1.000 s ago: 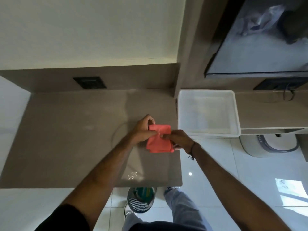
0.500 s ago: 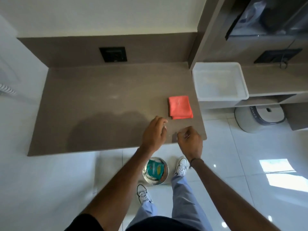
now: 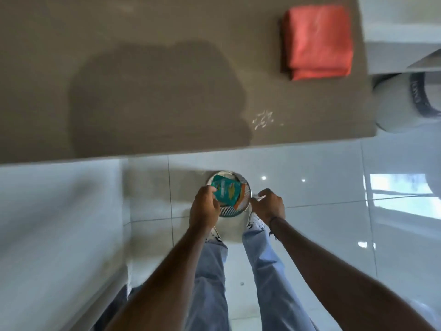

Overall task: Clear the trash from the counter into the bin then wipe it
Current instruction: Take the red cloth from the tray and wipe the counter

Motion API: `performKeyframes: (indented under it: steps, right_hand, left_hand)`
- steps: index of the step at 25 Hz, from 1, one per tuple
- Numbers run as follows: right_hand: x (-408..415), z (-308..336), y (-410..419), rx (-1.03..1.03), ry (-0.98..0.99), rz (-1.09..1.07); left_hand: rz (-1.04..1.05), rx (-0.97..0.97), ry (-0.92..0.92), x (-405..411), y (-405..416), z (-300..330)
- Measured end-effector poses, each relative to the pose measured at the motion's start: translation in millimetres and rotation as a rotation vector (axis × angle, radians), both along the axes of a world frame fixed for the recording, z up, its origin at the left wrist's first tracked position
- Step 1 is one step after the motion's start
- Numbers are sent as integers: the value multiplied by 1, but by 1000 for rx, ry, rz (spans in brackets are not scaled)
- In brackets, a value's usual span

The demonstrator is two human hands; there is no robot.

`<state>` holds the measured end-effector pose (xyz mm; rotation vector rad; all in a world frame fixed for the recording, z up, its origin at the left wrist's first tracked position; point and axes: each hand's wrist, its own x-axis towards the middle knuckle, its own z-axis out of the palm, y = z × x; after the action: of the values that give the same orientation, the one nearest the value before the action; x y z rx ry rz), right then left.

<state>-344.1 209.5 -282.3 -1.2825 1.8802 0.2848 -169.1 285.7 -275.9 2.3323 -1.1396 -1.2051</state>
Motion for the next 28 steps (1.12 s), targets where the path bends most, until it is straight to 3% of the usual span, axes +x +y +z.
performKeyframes:
  steps: [3, 5, 11, 15, 19, 23, 28]
  right_hand:
    - [-12, -80, 5, 61, 59, 1]
    - [-13, -123, 5, 83, 84, 19]
    - [-8, -208, 8, 69, 97, -28]
    - [-12, -221, 2, 89, 67, 11]
    - [-8, -162, -5, 101, 67, 147]
    - [-13, -25, 3, 99, 28, 245]
    - [-20, 129, 13, 74, -19, 219]
  left_hand:
    - [7, 336, 41, 2, 15, -81]
    - [21, 415, 80, 6, 24, -120]
    - [150, 397, 90, 17, 13, -203]
    - [54, 371, -24, 20, 1, -222]
    - [56, 399, -51, 21, 14, -170]
    - [71, 449, 19, 26, 34, -39]
    - [175, 500, 264, 36, 42, 116]
